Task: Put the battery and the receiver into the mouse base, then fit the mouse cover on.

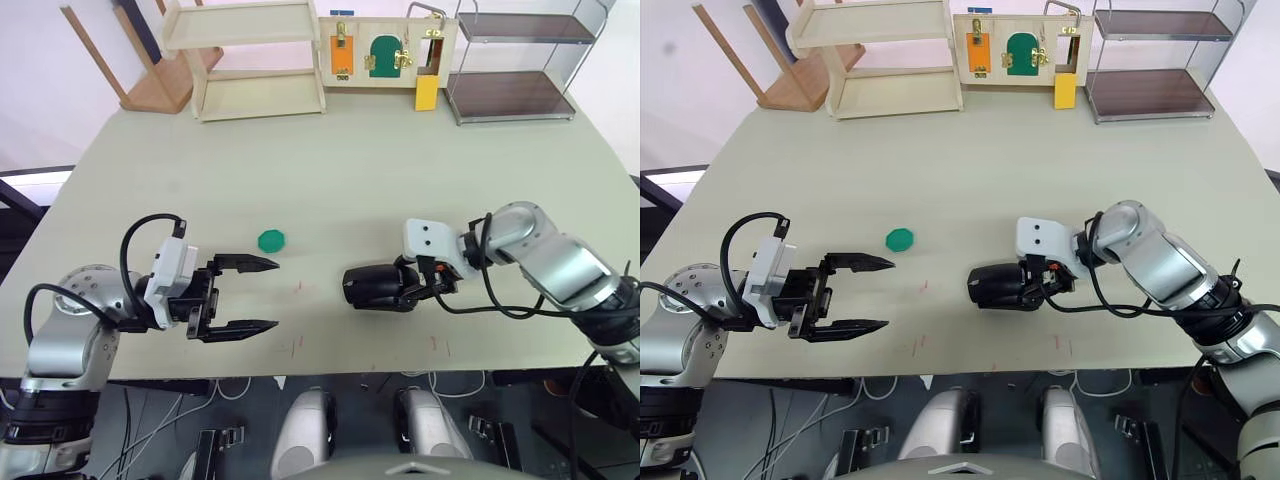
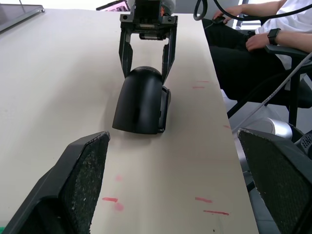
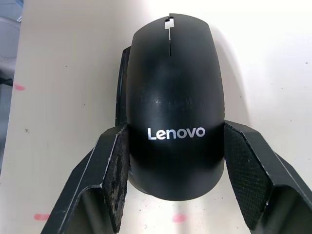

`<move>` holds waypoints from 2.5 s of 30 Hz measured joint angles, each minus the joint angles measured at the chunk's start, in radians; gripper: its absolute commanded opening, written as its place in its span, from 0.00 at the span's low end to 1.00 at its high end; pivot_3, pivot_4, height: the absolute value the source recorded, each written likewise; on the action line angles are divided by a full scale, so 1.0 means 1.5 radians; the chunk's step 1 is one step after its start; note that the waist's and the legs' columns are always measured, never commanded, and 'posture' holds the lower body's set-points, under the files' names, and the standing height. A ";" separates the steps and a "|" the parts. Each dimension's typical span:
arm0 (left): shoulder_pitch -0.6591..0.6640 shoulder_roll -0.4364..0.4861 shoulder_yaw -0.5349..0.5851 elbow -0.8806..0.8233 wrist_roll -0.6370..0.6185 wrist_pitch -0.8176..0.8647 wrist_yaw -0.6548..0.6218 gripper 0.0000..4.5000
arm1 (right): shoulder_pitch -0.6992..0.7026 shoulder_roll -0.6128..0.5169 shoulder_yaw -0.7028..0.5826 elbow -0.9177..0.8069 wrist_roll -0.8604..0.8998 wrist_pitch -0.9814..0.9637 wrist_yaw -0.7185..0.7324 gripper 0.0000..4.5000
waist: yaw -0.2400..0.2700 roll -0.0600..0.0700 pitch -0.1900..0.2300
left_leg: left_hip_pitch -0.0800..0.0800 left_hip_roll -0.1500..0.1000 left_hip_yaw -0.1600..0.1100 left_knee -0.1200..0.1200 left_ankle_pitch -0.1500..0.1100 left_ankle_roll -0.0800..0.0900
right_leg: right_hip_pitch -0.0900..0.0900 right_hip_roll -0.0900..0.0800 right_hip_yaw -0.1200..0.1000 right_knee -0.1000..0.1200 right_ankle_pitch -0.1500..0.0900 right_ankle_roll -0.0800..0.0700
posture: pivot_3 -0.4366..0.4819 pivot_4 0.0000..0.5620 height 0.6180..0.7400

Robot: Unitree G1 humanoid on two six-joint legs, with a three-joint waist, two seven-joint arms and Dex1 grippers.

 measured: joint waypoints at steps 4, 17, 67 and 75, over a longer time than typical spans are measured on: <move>0.000 0.000 0.000 0.000 0.000 -0.001 -0.003 1.00 | -0.002 -0.003 0.002 -0.012 -0.002 0.031 0.004 0.51 | 0.000 0.000 0.000 | 0.000 0.000 0.000 0.000 0.000 0.000 | 0.000 0.000 0.000 0.000 0.000 0.000 | 0.48 0.27 1.00; -0.005 -0.002 -0.005 0.001 0.001 -0.004 -0.004 1.00 | -0.002 -0.008 0.007 -0.046 -0.003 0.097 0.000 0.51 | 0.000 0.000 0.000 | 0.000 0.000 0.000 0.000 0.000 0.000 | 0.000 0.000 0.000 0.000 0.000 0.000 | 0.48 0.27 1.00; -0.036 -0.007 -0.026 0.019 0.013 -0.003 -0.006 1.00 | 0.032 -0.025 0.007 -0.073 0.000 0.154 -0.053 0.98 | 0.000 0.000 0.000 | 0.000 0.000 0.000 0.001 0.000 0.000 | 0.000 0.000 0.000 0.001 0.000 0.001 | 0.48 0.27 1.00; -0.036 -0.007 -0.027 0.019 0.013 -0.003 -0.005 1.00 | 0.032 -0.025 0.007 -0.069 -0.001 0.142 -0.053 0.98 | 0.000 0.000 0.000 | 0.000 0.000 0.000 0.001 0.000 0.000 | 0.000 0.000 0.000 0.001 0.000 0.001 | 0.48 0.27 1.00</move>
